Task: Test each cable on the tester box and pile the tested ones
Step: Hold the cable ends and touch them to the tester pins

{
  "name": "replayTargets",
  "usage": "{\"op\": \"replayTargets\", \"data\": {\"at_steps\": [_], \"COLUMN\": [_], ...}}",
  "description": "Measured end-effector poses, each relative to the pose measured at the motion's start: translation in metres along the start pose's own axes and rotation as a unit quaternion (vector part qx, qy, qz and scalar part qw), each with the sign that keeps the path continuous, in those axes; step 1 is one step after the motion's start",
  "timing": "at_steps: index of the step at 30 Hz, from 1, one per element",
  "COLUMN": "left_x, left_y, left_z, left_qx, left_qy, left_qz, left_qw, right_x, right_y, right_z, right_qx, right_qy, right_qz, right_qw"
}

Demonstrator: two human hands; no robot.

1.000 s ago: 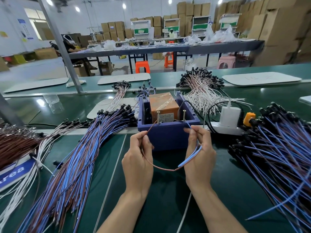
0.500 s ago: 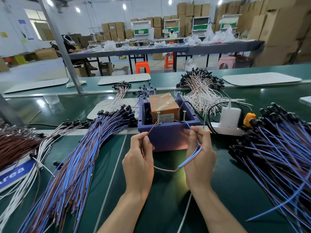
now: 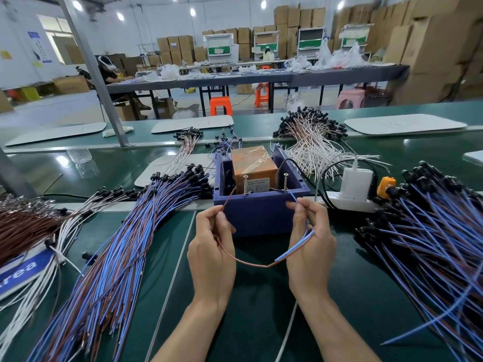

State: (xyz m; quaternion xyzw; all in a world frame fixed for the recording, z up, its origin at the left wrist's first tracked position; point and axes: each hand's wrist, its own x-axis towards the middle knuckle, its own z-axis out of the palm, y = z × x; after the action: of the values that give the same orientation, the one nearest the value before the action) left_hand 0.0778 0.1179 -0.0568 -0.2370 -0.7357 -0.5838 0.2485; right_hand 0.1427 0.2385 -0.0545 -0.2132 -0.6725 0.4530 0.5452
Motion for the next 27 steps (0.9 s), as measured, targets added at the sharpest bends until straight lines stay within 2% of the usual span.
{"op": "replayTargets", "data": {"at_steps": [9, 19, 27], "left_x": [-0.002, -0.01, -0.019], "left_y": [0.001, 0.008, -0.003], "left_z": [-0.004, -0.026, -0.044], "left_qx": [-0.031, -0.019, 0.038], "left_qy": [0.014, 0.033, 0.006], "left_qz": [-0.035, -0.088, -0.164], "left_qw": [0.999, 0.995, 0.986], "right_x": [-0.008, -0.017, -0.026], "right_y": [-0.009, -0.018, -0.017], "right_z": [-0.012, -0.028, -0.041], "right_qx": [0.013, -0.028, -0.116], "right_qy": [0.006, 0.001, -0.096], "right_qz": [0.024, 0.031, 0.033], "right_qw": [1.0, 0.999, 0.988]}}
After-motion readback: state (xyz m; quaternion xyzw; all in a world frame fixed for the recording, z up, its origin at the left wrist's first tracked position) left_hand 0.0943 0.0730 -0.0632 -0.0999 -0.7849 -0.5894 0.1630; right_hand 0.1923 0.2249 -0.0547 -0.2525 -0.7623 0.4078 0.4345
